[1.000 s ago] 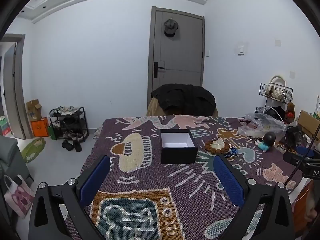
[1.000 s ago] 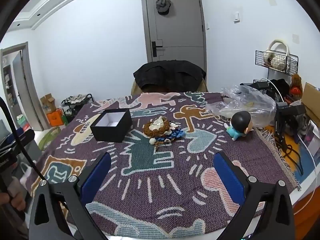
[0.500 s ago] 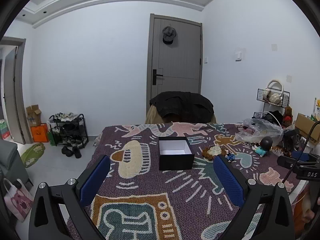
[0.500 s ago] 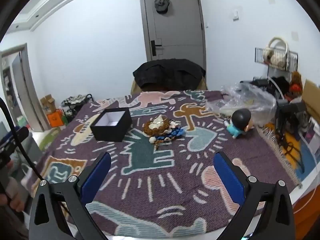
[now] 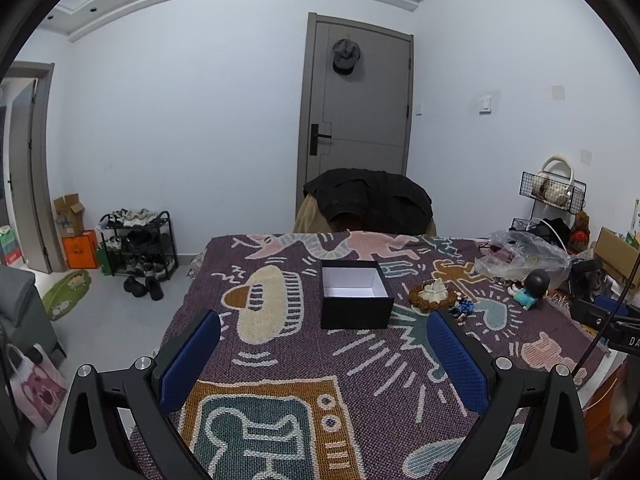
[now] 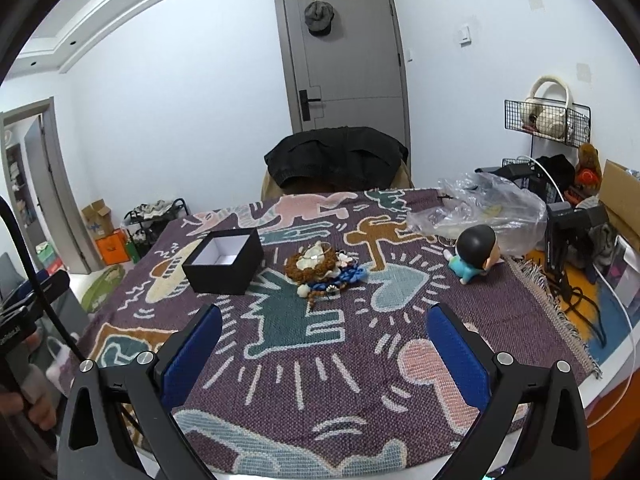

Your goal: Organize jewelry

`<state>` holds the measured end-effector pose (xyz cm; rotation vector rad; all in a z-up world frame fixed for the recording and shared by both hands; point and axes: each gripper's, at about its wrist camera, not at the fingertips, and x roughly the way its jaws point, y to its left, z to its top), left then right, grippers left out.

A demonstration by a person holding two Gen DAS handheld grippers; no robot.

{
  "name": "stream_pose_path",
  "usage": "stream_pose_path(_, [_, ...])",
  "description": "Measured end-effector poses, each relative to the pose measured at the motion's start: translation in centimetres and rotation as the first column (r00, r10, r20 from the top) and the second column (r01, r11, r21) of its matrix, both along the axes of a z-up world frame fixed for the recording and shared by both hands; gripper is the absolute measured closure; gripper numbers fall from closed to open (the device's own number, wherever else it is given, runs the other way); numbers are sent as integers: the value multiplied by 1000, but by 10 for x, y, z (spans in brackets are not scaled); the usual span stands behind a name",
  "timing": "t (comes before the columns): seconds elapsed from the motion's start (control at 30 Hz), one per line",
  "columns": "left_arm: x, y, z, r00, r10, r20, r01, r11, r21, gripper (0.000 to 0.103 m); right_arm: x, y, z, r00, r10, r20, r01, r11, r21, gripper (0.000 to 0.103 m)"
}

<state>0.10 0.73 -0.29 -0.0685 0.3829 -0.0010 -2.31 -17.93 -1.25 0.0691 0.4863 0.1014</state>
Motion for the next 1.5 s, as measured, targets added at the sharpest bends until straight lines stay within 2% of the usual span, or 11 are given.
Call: stream_pose_path(1.5, [4, -6, -3, 1000, -17, -16, 17, 1000, 11, 0, 4, -9, -1, 1000, -28, -13, 28, 1000, 7, 0])
